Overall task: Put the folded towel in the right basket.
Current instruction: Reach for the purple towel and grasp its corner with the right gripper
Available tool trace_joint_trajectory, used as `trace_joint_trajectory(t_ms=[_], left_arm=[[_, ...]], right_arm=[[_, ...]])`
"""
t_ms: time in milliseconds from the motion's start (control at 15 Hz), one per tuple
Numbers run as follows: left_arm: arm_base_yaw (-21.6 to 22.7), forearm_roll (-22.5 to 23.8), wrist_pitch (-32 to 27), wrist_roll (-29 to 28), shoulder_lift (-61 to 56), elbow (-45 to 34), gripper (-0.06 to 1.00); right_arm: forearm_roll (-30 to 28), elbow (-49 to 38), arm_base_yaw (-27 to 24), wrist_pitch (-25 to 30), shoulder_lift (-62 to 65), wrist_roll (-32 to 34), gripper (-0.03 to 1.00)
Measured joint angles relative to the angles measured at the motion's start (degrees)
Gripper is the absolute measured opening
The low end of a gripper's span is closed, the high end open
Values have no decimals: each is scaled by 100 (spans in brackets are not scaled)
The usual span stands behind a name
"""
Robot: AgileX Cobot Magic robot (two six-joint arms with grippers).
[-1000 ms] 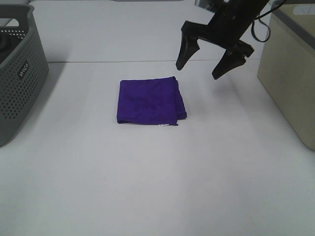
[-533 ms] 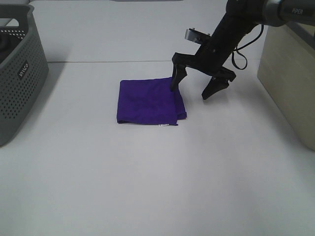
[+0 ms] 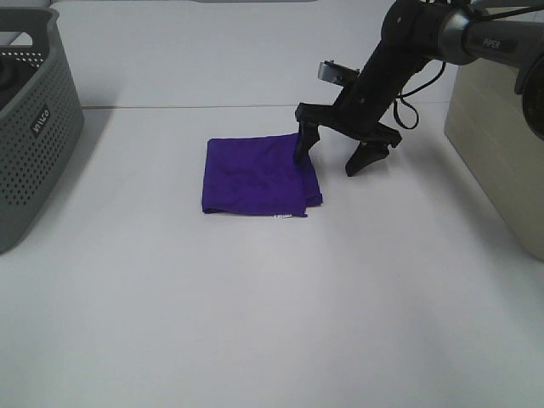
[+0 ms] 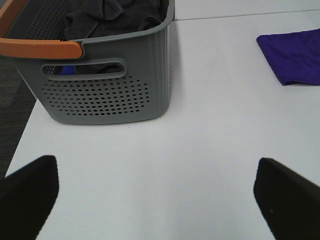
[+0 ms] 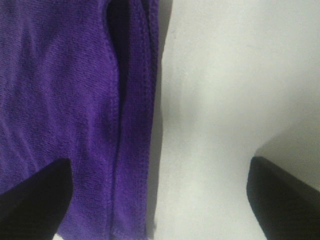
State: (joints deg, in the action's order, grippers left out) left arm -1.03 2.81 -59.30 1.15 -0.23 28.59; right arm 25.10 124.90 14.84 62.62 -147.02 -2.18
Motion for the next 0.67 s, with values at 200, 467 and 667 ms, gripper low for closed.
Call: trace_joint_trajectory(t_ms=[200,467,667], left_arm=[[0,0,0,0,0,0,99],[0,0,0,0,0,0,99],[0,0,0,-6,0,0,99]], right_arm=[[223,63,63,0,-97,0,91],[756,120,561,-195,-304,6,85],[934,166,991,-602,-413,23,68]])
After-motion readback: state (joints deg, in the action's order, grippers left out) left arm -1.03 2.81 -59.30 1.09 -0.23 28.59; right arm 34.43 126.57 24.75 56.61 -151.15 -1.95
